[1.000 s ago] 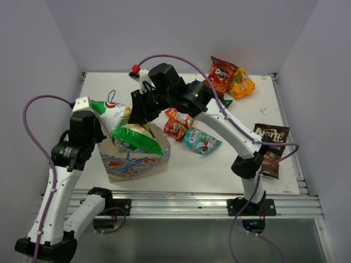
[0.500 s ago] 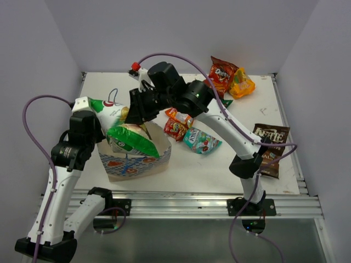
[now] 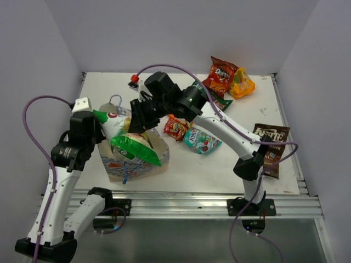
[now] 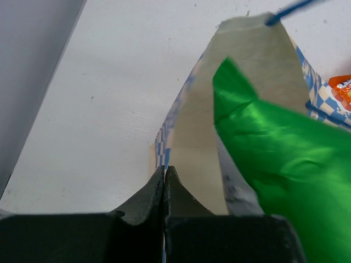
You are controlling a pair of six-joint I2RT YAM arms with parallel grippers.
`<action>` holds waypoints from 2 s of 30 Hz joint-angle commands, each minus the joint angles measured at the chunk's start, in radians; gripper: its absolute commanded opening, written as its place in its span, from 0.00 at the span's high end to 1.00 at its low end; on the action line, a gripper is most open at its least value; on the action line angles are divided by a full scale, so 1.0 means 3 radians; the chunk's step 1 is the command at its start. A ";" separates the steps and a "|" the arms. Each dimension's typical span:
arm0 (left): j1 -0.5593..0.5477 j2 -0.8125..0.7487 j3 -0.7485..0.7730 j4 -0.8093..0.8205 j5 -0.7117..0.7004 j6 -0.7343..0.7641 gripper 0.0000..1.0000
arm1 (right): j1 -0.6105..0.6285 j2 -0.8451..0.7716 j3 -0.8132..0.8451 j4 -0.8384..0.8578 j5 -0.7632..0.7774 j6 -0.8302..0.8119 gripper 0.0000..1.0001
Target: Place the snacks into the paper bag
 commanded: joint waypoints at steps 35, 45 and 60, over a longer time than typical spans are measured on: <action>-0.0014 -0.0156 -0.0005 0.0013 -0.0025 0.0096 1.00 | -0.2126 0.0773 -0.0264 0.0397 0.1616 -0.1144 0.05; -0.0014 -0.0116 0.0051 -0.0033 -0.0081 0.0086 1.00 | -0.2265 0.1443 -0.0438 0.0638 0.1902 -0.1256 0.20; -0.0019 -0.0059 -0.0025 0.0079 0.0077 0.0101 1.00 | -0.2026 0.0080 -0.0864 0.0638 0.1362 -0.1389 1.00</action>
